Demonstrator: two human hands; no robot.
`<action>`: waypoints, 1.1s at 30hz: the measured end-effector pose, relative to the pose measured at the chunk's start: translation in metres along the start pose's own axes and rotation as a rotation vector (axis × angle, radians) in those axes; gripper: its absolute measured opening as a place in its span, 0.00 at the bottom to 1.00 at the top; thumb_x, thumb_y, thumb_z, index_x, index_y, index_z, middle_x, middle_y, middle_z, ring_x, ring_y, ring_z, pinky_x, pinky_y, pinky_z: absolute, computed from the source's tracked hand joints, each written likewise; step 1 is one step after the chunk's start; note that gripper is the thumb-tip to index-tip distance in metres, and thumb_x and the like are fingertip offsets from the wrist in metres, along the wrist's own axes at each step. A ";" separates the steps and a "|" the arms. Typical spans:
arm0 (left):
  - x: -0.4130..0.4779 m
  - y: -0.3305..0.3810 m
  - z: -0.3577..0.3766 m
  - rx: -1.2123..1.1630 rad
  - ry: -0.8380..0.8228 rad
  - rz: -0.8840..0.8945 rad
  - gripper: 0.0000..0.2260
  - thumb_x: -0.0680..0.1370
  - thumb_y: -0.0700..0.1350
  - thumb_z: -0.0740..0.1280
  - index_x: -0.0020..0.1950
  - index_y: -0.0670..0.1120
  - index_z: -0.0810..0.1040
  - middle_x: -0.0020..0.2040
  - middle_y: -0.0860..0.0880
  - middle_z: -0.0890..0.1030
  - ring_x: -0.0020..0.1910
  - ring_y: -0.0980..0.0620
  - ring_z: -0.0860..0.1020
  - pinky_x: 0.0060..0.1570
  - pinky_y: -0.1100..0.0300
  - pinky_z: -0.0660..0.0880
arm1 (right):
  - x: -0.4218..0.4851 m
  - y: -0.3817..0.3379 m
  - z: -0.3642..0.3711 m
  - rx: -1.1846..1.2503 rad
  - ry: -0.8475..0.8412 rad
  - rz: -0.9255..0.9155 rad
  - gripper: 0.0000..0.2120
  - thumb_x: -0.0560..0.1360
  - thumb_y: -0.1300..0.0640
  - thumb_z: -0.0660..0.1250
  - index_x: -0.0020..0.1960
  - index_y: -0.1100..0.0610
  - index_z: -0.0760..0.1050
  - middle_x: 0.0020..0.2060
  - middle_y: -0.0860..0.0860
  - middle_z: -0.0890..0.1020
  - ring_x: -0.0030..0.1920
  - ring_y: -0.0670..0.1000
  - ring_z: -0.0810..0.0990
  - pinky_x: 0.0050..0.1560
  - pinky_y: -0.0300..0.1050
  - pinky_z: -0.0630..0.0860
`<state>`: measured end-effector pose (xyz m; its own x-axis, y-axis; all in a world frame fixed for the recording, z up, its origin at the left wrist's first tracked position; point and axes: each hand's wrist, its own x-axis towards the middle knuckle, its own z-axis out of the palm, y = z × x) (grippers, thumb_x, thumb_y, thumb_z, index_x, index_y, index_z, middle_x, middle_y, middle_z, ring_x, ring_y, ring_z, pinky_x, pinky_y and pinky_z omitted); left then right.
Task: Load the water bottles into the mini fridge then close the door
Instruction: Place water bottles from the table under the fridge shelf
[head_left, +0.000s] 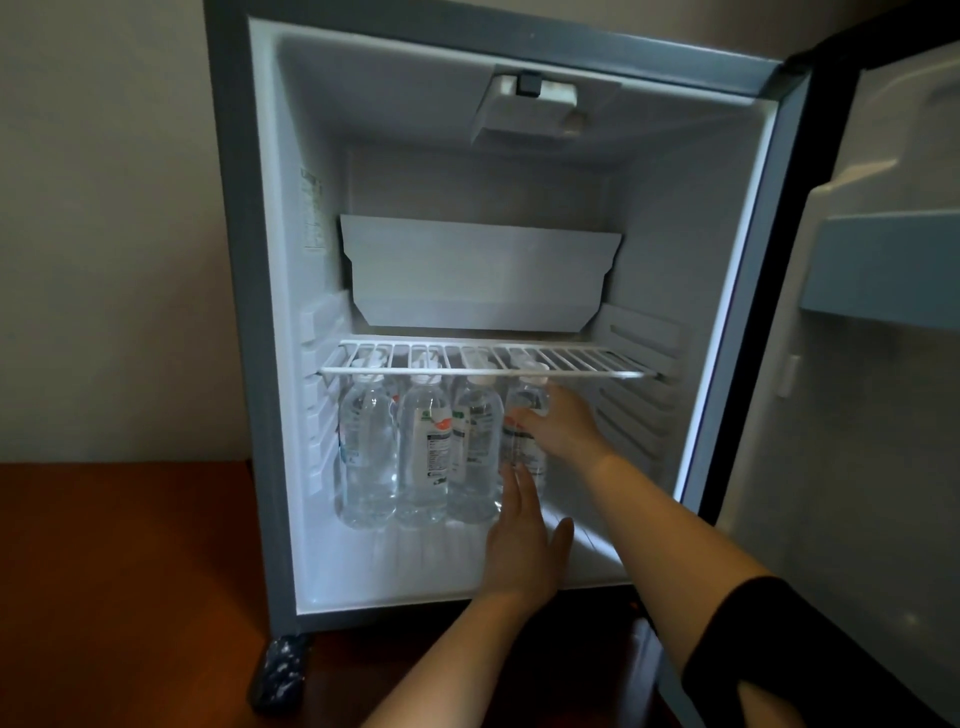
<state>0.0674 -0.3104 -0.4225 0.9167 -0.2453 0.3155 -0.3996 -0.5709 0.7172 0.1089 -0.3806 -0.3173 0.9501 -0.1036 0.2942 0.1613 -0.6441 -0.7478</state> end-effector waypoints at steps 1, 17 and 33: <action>0.001 0.000 0.000 0.004 -0.004 -0.004 0.36 0.80 0.51 0.58 0.75 0.42 0.35 0.77 0.48 0.35 0.77 0.51 0.49 0.72 0.59 0.55 | 0.001 0.000 0.000 0.003 0.002 0.003 0.18 0.77 0.55 0.66 0.64 0.58 0.71 0.61 0.55 0.78 0.62 0.56 0.76 0.53 0.43 0.70; -0.023 0.001 -0.057 0.007 -0.095 -0.096 0.23 0.80 0.50 0.60 0.74 0.46 0.62 0.72 0.46 0.68 0.71 0.49 0.66 0.69 0.59 0.62 | -0.033 -0.001 -0.002 -0.219 0.078 0.058 0.15 0.78 0.54 0.63 0.61 0.59 0.73 0.57 0.55 0.80 0.55 0.57 0.80 0.51 0.46 0.75; -0.148 -0.016 -0.213 0.355 -0.281 -0.198 0.13 0.79 0.52 0.61 0.56 0.45 0.78 0.41 0.54 0.77 0.41 0.56 0.74 0.49 0.60 0.71 | -0.129 -0.104 0.035 -0.375 -0.485 -0.297 0.10 0.77 0.56 0.65 0.54 0.60 0.78 0.45 0.56 0.83 0.42 0.52 0.83 0.34 0.38 0.75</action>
<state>-0.0630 -0.0987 -0.3483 0.9602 -0.2785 -0.0203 -0.2358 -0.8479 0.4749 -0.0215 -0.2736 -0.2986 0.9064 0.4129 0.0895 0.4130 -0.8213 -0.3936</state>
